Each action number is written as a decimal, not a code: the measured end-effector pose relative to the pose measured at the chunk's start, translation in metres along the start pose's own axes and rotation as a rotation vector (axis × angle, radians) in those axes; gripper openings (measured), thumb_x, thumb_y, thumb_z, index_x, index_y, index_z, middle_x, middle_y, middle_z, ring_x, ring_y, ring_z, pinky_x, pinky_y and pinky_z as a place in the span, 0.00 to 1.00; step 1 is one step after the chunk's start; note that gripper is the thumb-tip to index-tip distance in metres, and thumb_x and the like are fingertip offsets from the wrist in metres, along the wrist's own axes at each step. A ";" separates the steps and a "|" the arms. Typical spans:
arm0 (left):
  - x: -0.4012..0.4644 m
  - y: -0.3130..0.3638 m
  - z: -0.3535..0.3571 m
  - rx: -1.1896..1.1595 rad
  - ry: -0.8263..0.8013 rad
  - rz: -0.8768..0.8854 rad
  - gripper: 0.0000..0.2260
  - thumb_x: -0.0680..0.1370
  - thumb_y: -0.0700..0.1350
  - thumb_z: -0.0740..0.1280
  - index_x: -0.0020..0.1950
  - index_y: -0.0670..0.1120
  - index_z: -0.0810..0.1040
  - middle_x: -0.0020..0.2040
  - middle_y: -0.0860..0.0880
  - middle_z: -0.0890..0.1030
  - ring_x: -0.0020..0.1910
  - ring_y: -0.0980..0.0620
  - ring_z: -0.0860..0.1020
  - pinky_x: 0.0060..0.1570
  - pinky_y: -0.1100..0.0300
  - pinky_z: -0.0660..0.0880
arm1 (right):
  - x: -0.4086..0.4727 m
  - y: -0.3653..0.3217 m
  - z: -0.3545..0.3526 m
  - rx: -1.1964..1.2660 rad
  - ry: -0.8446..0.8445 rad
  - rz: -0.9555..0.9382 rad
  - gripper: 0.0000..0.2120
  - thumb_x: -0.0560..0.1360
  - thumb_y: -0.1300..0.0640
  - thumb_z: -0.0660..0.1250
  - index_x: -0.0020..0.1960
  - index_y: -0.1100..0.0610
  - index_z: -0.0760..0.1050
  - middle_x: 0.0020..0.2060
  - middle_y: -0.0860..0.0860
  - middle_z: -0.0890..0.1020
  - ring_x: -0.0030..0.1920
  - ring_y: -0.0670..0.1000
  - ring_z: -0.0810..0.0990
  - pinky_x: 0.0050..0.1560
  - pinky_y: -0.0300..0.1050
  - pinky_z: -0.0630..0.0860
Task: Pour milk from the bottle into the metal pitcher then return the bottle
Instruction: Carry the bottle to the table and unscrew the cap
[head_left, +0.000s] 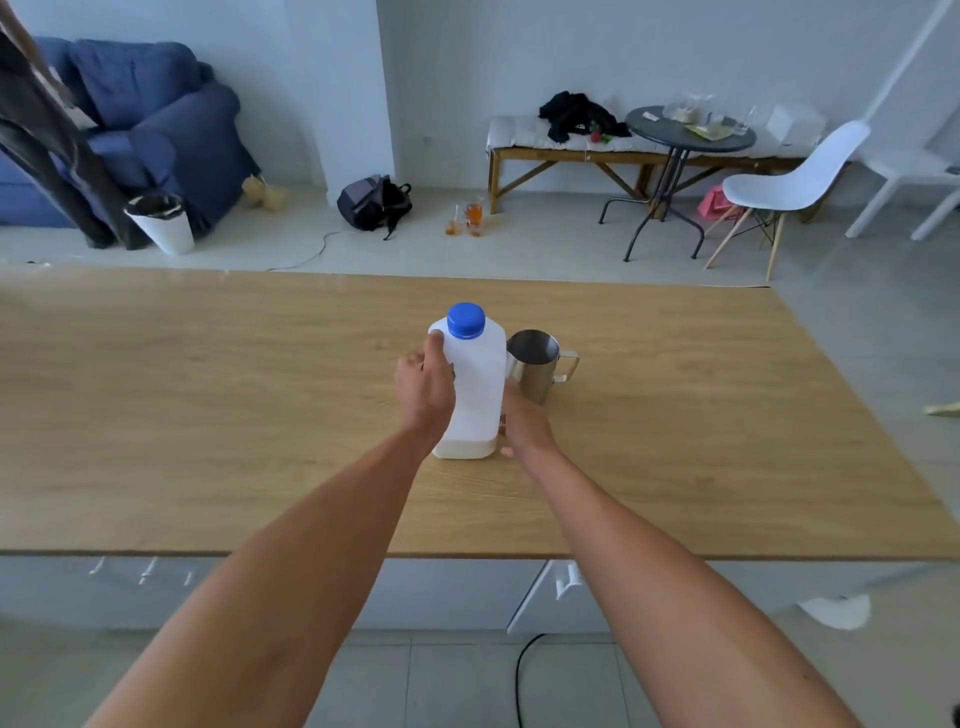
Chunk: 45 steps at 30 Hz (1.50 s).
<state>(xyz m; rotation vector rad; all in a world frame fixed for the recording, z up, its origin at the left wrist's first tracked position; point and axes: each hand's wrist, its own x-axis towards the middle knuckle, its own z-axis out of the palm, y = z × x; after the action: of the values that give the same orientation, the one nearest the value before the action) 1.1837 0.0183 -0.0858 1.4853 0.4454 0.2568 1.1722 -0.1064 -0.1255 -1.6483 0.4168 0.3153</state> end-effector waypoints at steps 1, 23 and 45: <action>0.000 0.000 -0.001 0.000 -0.003 -0.003 0.22 0.79 0.54 0.61 0.30 0.50 0.57 0.27 0.52 0.62 0.30 0.50 0.61 0.35 0.53 0.61 | -0.001 -0.003 0.000 -0.048 0.120 -0.143 0.24 0.81 0.36 0.55 0.47 0.54 0.78 0.44 0.50 0.84 0.45 0.50 0.81 0.50 0.51 0.78; 0.011 -0.017 -0.001 0.012 0.013 -0.011 0.16 0.81 0.37 0.55 0.33 0.46 0.61 0.30 0.51 0.65 0.33 0.50 0.62 0.32 0.56 0.62 | 0.018 -0.101 0.018 -1.042 0.378 -0.975 0.29 0.75 0.30 0.53 0.35 0.56 0.67 0.28 0.50 0.72 0.28 0.56 0.71 0.32 0.44 0.63; 0.001 -0.014 0.002 0.265 0.029 0.072 0.08 0.81 0.43 0.54 0.44 0.44 0.68 0.43 0.44 0.69 0.45 0.47 0.64 0.45 0.55 0.60 | 0.022 -0.119 -0.013 -1.174 -0.073 -1.448 0.15 0.70 0.55 0.57 0.49 0.65 0.75 0.45 0.57 0.75 0.39 0.56 0.68 0.42 0.54 0.73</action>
<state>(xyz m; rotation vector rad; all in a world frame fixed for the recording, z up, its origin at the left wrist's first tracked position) 1.1836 0.0157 -0.0999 1.7612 0.4628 0.2841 1.2448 -0.1107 -0.0277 -2.5539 -1.2728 -0.6065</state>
